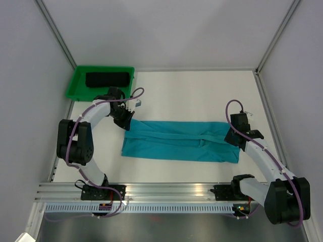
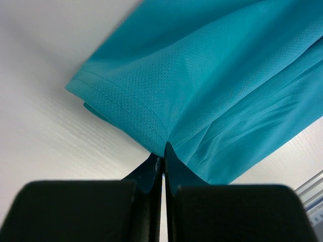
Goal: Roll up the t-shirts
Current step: Fold the tshirt
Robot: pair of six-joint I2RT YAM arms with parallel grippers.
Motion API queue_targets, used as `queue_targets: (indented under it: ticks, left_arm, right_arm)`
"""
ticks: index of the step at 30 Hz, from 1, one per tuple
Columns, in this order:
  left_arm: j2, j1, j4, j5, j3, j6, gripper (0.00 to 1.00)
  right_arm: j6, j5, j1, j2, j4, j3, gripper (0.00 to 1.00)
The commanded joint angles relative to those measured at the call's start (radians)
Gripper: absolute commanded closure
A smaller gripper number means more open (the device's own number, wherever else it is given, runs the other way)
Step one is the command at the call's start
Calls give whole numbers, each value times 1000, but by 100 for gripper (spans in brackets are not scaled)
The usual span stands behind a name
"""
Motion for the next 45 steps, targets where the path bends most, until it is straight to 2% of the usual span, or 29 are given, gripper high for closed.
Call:
queue_targets:
  ticks: [1,4,9,14,17,18,21,24,26,29,32,36,40,45]
  left_arm:
    - [12,6,-36,-5,9,48,98]
    - [12,4,-76,-2,9,51,96]
    - [-37,6,-107,7,-23,57,74]
    - [-115,6,-128,-49,-57,80,71]
    - [-138,6,-150,-106,-35,76,71]
    - [-157,6,-157,-116,-11,74,70]
    - [-189,4,-193,-160,50,62,70]
    - [-203,0,-210,-160,113,51,70]
    - [-194,-26,-211,-146,136,24,70]
    - [-146,-98,-193,-122,144,-24,70]
    - [-71,-170,-115,-148,123,-65,71]
    - [18,-180,-13,-221,124,-116,71]
    - [67,-180,5,-263,77,-124,73]
    - [87,-180,16,-264,-43,-119,75]
  right_arm:
    - [34,7,-3,-1,9,-5,100]
    - [37,13,-3,-3,11,-8,100]
    - [34,16,-3,-9,11,-6,100]
    - [34,19,-3,-17,6,0,97]
    - [30,39,-3,-26,-18,29,84]
    - [28,49,-3,-37,-29,41,73]
    - [13,99,-3,-61,-76,113,65]
    - [2,116,0,-81,-96,193,64]
    - [8,92,17,-75,-72,230,66]
    - [36,53,89,-34,-8,247,75]
    - [42,50,198,61,57,268,86]
    - [10,6,313,245,153,300,97]
    - [2,-31,338,389,282,328,100]
    - [10,-5,333,600,325,395,100]
